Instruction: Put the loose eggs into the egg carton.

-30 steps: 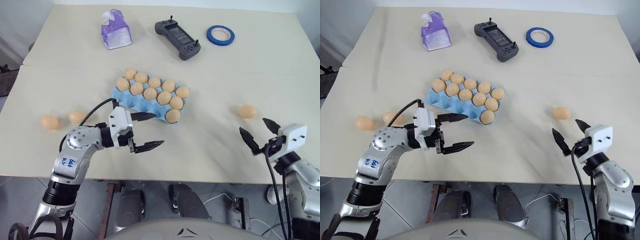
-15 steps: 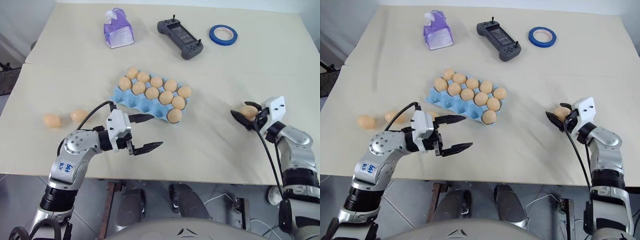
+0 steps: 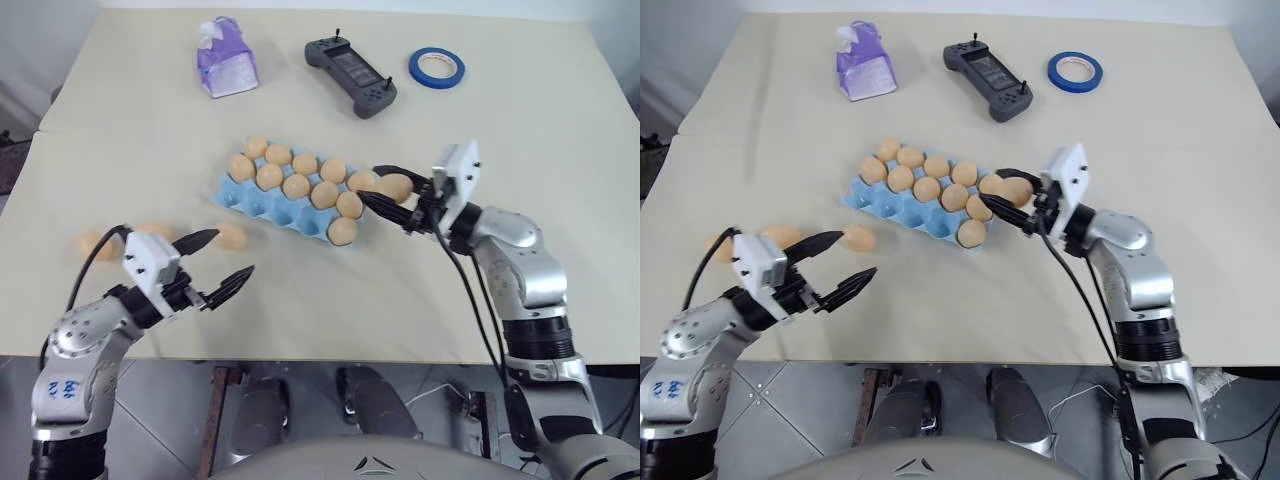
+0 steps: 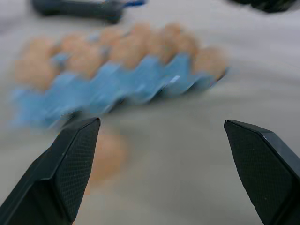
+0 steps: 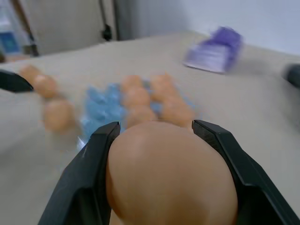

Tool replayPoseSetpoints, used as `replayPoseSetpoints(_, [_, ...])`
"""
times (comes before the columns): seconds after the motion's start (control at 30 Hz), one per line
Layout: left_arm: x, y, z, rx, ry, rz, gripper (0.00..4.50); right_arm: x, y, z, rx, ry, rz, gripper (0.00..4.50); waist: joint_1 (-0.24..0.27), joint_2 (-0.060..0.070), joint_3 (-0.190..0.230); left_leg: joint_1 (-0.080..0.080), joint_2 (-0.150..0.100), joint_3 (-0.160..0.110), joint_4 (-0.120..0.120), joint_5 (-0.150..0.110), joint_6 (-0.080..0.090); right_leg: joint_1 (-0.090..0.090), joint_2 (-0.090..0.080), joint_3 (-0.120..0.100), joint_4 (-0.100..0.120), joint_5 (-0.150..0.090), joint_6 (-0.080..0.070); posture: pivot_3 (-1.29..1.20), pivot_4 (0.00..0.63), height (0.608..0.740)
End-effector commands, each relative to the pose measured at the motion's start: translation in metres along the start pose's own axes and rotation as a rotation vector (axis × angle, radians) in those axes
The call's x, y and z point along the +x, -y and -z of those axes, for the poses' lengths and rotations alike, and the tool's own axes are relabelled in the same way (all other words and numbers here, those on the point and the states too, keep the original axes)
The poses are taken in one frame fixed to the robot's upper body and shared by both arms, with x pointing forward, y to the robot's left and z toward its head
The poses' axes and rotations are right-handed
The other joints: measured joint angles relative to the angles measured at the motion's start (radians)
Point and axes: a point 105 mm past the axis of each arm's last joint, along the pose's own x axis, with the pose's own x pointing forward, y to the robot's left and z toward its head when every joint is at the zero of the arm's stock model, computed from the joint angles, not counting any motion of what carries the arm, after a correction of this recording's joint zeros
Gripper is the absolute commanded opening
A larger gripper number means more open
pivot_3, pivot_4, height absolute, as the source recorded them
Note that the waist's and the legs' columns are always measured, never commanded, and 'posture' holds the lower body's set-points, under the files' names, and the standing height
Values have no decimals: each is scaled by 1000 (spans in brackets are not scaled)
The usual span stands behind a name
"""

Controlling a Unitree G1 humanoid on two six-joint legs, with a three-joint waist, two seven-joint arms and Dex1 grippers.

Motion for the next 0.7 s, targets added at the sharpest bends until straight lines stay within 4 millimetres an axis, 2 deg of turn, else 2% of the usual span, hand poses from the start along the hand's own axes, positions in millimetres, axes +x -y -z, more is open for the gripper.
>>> replayPoseSetpoints(0.03, [-10,-5,-9,42,22,-39,4500,21,-19,-5,-2,-5,-43,2146,10,0,0,0,0,0,0,0,1,0,-1,0,-1,0,0,0,150,740])
replayPoseSetpoints(0.27, [-13,-1,-10,42,25,-54,4500,51,-44,14,-62,-62,-118,2146,8,0,0,-5,-2,-3,-2,-1,-1,-2,-5,-10,-5,0,0,0,150,740])
replayPoseSetpoints(0.37, [-12,1,-10,38,28,-57,4500,59,-49,13,-60,-45,-123,3154,5,0,0,-9,-2,-4,-2,0,-2,-6,-8,-19,-5,0,0,0,150,740])
replayPoseSetpoints(0.43, [-11,1,-10,33,31,-60,4500,59,-48,11,-69,-41,-124,3905,6,0,0,-17,-3,-5,0,0,-2,-14,-8,-20,2,0,0,0,150,740])
replayPoseSetpoints(0.5, [-11,1,-10,26,33,-60,4500,57,-44,7,-74,-32,-111,4484,6,0,0,-18,-4,-5,0,1,-2,-16,-10,-23,4,0,0,0,150,740])
replayPoseSetpoints(0.6, [-12,2,-10,19,31,-58,4500,47,-39,1,-85,-16,-106,4484,6,0,0,-18,-4,-5,0,1,-2,-16,-11,-23,3,0,0,0,150,740])
replayPoseSetpoints(0.7, [-16,-1,-10,17,28,-78,4500,26,-34,-4,-96,15,-123,4484,10,0,0,-18,-5,-5,0,1,-1,-15,-12,-24,1,0,0,0,150,740])
